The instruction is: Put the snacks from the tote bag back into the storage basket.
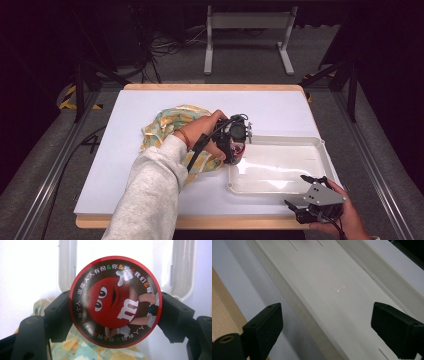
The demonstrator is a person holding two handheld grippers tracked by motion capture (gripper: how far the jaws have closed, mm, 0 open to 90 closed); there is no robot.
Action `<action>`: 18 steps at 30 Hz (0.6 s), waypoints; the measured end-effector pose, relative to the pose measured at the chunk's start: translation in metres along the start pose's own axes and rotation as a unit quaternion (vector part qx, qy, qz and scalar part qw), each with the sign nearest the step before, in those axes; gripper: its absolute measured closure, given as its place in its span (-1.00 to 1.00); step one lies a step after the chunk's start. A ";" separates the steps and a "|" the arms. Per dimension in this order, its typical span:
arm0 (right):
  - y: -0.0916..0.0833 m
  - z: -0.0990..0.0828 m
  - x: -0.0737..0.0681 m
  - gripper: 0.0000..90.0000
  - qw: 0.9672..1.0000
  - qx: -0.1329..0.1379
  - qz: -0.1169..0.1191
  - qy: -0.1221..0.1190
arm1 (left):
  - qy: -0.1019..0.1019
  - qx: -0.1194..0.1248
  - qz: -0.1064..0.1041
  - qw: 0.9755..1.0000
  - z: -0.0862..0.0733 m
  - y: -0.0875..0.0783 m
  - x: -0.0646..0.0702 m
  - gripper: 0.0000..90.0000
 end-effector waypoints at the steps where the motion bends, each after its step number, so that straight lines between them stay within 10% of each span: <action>1: 0.000 0.000 0.000 -0.75 1.000 0.000 0.000 0.000 | 0.005 0.000 -0.002 1.000 0.003 0.001 0.000 -0.47; 18: 0.000 0.000 0.000 -0.75 1.000 0.002 0.001 0.000 | 0.007 -0.002 -0.023 1.000 0.020 0.025 0.007 -0.47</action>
Point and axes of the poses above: each handheld gripper's, and its own axes: y roughly forward along the jaws, z roughly out of its top, x roughly to its right, the point moved 4 cm from there along y, roughly forward along the jaws, and after that the axes turned 15 degrees about -y, right-handed, at the moved point
